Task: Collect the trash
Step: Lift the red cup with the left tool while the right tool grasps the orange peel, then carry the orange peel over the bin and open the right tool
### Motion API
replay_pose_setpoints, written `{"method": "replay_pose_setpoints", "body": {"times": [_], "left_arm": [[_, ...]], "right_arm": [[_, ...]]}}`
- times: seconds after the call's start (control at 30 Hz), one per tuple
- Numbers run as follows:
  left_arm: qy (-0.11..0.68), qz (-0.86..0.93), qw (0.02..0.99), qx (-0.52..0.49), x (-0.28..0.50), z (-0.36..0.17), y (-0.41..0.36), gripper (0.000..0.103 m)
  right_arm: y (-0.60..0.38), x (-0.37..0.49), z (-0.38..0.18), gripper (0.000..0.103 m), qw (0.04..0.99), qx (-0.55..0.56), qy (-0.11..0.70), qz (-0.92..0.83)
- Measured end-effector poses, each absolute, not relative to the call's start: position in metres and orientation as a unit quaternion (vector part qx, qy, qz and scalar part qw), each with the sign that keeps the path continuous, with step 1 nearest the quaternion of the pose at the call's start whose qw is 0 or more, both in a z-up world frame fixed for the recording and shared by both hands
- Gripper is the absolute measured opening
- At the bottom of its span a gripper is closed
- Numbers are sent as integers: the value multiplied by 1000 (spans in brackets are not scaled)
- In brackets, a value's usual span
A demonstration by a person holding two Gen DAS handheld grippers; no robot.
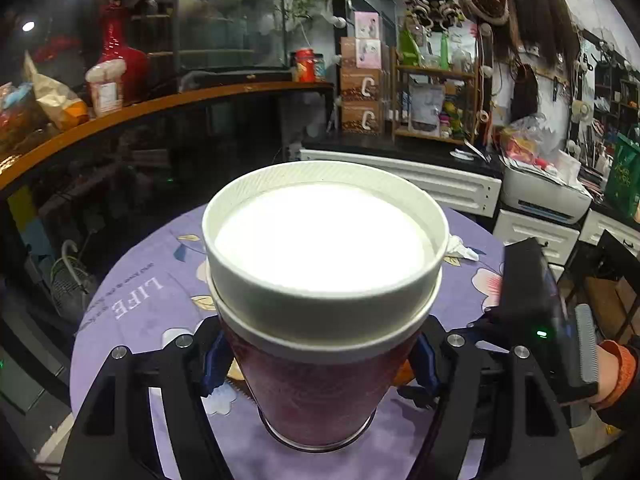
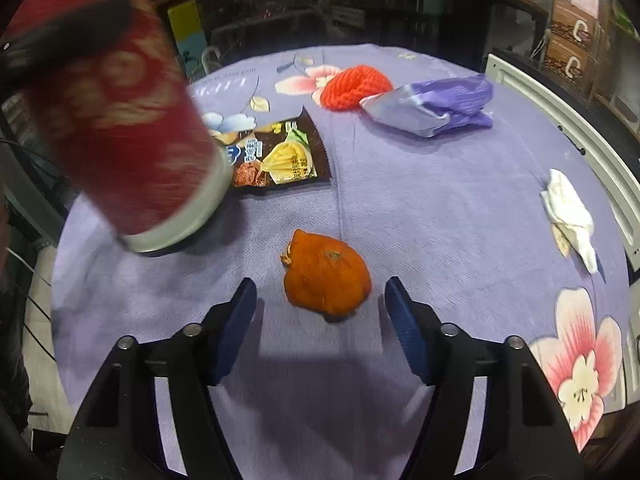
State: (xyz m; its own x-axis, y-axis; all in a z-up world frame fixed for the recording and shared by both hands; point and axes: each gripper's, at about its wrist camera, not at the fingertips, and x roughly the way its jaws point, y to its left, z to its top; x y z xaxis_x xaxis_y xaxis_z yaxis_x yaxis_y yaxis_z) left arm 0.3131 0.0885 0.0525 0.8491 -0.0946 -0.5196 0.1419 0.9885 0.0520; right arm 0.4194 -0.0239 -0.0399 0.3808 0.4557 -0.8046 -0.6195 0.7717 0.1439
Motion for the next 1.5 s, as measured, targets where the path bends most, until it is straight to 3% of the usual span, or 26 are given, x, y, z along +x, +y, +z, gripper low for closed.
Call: {"method": "replay_pose_setpoints", "body": {"times": [0.1,0.17,0.47,0.93,1.23,1.5], "left_arm": [[260,-54,964,31,298,52,99,70],[260,-52,964,19,289,50,107,70],[255,-33,966,-9,274,42,121,70],[248,-72,966,-3,266,40,84,70],[237,-158,959,9,283,48,4,70],[222,-264,938,20,301,60,-99,70]], "right_arm": [[-16,426,-46,61,828,-101,457,309],[-15,430,-49,50,826,-96,462,308],[-15,425,-51,40,839,-96,443,300],[-92,385,-22,38,876,-35,397,270],[-226,358,-14,38,911,24,374,170],[-350,346,-42,38,916,72,391,48]]}}
